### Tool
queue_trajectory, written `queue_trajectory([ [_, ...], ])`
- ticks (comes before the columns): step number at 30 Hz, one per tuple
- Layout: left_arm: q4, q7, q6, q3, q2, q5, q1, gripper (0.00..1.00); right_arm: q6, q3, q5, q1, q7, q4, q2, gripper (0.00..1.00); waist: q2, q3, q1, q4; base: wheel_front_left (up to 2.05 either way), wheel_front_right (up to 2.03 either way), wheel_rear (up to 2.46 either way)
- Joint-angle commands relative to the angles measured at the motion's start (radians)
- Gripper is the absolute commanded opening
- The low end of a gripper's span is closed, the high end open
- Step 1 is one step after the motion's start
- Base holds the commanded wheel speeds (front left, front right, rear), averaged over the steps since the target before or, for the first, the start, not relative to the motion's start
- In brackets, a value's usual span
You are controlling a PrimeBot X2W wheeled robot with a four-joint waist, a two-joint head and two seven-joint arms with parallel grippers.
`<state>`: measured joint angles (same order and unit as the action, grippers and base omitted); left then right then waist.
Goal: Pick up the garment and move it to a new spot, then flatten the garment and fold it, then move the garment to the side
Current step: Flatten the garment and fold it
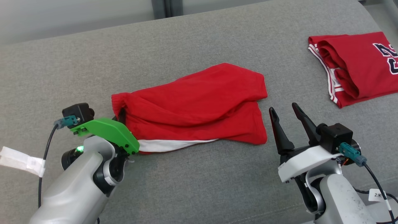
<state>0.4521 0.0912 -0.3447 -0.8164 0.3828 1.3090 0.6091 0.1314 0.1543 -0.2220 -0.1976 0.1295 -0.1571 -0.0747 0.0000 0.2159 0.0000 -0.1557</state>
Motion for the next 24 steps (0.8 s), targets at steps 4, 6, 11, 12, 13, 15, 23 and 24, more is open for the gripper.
queue_trajectory([
  [4,0.144,0.033,0.038,-0.004,-0.022,-0.036,0.071,0.00,-0.002,-0.006,0.006,-0.009,0.010,0.003,0.001,1.00,0.0000,0.038,0.0000,-0.039,0.00,0.00,0.00],
  [6,0.193,0.062,0.056,-0.001,-0.038,-0.043,0.091,0.00,-0.002,-0.010,0.008,-0.008,0.012,0.005,0.001,1.00,0.0000,0.042,0.0000,-0.039,0.00,0.00,0.00],
  [11,0.283,0.126,0.111,0.010,-0.062,-0.066,0.131,1.00,-0.002,-0.021,0.013,-0.012,0.012,0.004,0.004,1.00,0.0000,0.043,0.0000,-0.023,0.00,0.00,0.00],
  [12,0.293,0.139,0.130,0.007,-0.067,-0.079,0.136,1.00,-0.002,-0.023,0.014,-0.012,0.011,0.003,0.004,1.00,0.0000,0.040,0.0000,-0.016,0.00,0.00,0.00],
  [13,0.302,0.149,0.140,0.013,-0.070,-0.086,0.139,1.00,-0.002,-0.023,0.015,-0.012,0.011,0.003,0.004,1.00,0.0000,0.038,0.0000,-0.011,0.00,0.00,0.00],
  [15,0.310,0.165,0.169,0.025,-0.075,-0.107,0.140,1.00,-0.002,-0.028,0.016,-0.010,0.010,0.004,0.003,1.00,0.0000,0.031,0.0000,0.002,0.00,0.00,0.00],
  [23,0.197,0.174,0.224,0.205,-0.088,-0.302,0.030,1.00,-0.002,-0.041,0.022,0.009,0.000,0.014,0.002,1.00,0.0000,0.003,0.0000,0.066,0.00,0.00,0.00],
  [24,0.179,0.174,0.233,0.229,-0.095,-0.326,0.008,1.00,-0.002,-0.042,0.022,0.010,-0.002,0.015,0.002,1.00,0.0000,-0.001,0.0000,0.073,0.00,0.00,0.00],
])
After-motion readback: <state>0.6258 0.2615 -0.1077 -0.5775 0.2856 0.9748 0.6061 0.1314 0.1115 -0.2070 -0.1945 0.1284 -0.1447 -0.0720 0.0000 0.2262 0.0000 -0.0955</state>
